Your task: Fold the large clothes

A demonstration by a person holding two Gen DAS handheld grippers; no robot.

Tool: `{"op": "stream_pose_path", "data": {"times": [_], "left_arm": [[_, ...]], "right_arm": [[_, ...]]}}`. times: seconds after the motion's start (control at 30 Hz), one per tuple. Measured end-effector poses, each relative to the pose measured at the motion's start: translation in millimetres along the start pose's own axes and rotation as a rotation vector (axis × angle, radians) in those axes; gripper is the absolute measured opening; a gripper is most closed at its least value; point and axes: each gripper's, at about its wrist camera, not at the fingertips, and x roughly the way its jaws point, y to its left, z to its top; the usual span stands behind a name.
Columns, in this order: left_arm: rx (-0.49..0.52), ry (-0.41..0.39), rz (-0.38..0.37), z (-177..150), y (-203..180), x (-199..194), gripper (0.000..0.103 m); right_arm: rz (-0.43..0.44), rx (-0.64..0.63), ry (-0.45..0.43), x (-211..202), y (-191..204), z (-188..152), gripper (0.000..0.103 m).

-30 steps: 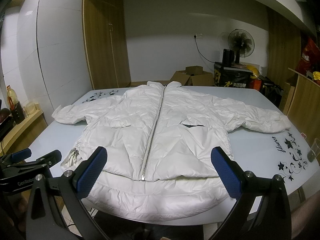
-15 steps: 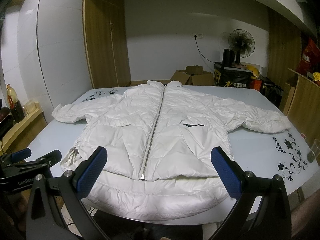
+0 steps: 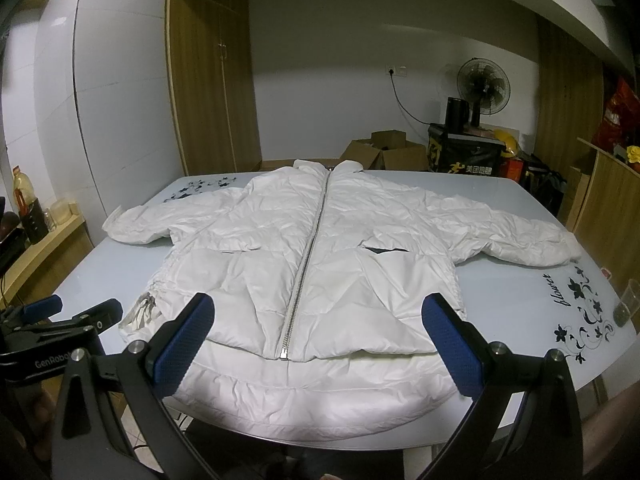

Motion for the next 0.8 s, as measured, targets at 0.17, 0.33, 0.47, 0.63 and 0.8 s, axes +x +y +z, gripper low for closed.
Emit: {"op": "stream_pose_path", "data": {"times": [0.17,0.33,0.47,0.63,0.8], "left_arm": [[0.0,0.001,0.0,-1.4,0.2,0.4,0.103],[0.002,0.003,0.0,-0.6,0.3,0.9,0.103],[0.001,0.013,0.0,-2.3,-0.1,2.6,0.103],[0.0,0.021,0.0,-1.8,0.1,5.0,0.103],[-0.001,0.03,0.0,-2.7,0.4,7.5,0.103]], "right_arm": [[0.001,-0.002,-0.002,-0.3,0.2,-0.2,0.103],[-0.003,-0.001,0.0,-1.1,0.3,-1.0,0.103],[-0.001,-0.002,0.003,-0.4,0.6,-0.6,0.103],[0.001,-0.002,0.005,-0.5,0.1,-2.0,0.103],[0.003,-0.004,0.009,-0.5,-0.6,-4.3,0.103]]}}
